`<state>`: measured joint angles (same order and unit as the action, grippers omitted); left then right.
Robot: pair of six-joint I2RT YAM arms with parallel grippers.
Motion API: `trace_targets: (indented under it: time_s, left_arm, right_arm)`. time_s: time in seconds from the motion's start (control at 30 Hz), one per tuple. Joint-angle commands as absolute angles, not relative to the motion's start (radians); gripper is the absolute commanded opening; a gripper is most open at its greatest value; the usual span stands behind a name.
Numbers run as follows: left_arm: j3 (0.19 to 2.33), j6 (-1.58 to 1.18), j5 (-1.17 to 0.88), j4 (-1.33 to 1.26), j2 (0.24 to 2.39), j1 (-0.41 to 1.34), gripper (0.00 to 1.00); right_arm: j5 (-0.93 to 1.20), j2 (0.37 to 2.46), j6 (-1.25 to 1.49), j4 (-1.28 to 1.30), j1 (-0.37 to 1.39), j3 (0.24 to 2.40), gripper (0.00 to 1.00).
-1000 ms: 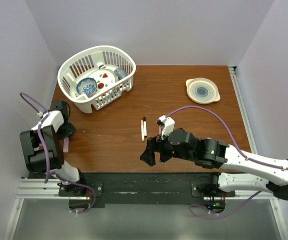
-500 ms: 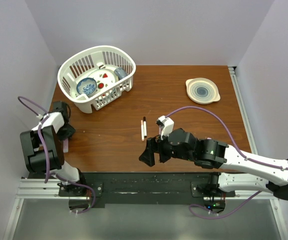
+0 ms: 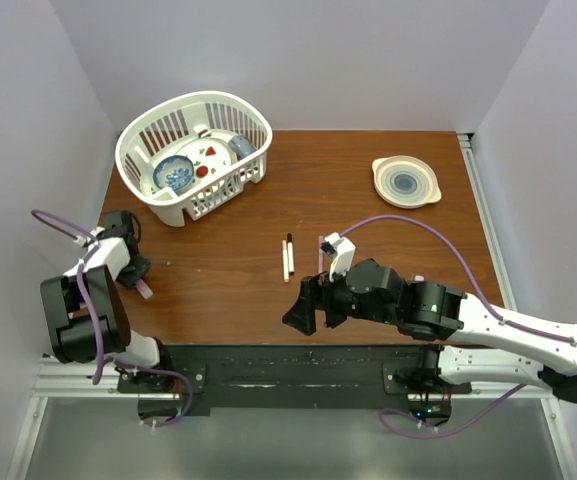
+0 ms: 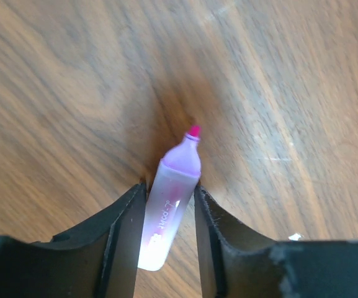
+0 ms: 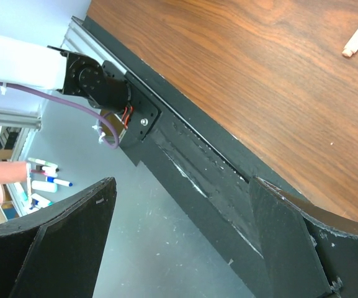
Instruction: Insert the pens into the pen caps
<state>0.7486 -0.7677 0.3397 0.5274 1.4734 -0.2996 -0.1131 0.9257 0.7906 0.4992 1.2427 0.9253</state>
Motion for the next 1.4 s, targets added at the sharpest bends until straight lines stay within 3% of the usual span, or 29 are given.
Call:
trace_targets:
  time_s: [0.0, 0.1, 0.27, 0.5, 0.8, 1.1, 1.27, 1.37]
  left_arm:
    - [0.69, -0.785, 0.221, 0.566, 1.485, -0.299, 0.4]
    - [0.68, -0.785, 0.196, 0.555, 1.48, -0.298, 0.38]
    - [0.597, -0.77, 0.112, 0.493, 1.445, -0.292, 0.19]
    - [0.621, -0.785, 0.135, 0.566, 1.309, -0.03, 0.0]
    - [0.578, -0.779, 0.106, 0.477, 1.244, 0.337, 0.0]
    - [0.618, -0.758, 0.138, 0.266, 1.278, 0.816, 0.0]
    - [0.617, -0.755, 0.166, 0.183, 1.272, 0.955, 0.0]
    - [0.629, -0.721, 0.239, 0.157, 1.249, 1.03, 0.0]
  right_arm:
    - [-0.109, 0.907, 0.805, 0.468, 1.244, 0.916, 0.91]
    - [-0.107, 0.905, 0.805, 0.466, 1.243, 0.916, 0.91]
    - [-0.098, 0.908, 0.804, 0.44, 1.243, 0.913, 0.91]
    - [-0.171, 0.879, 0.795, 0.492, 1.244, 0.9, 0.91]
    - [-0.278, 0.698, 0.819, 0.523, 1.244, 0.818, 0.91]
    - [-0.445, 0.857, 0.749, 0.589, 1.221, 0.943, 0.88]
    - [-0.381, 0.939, 0.768, 0.546, 1.096, 1.002, 0.77]
    - [-0.231, 0.985, 0.796, 0.473, 0.969, 0.971, 0.72]
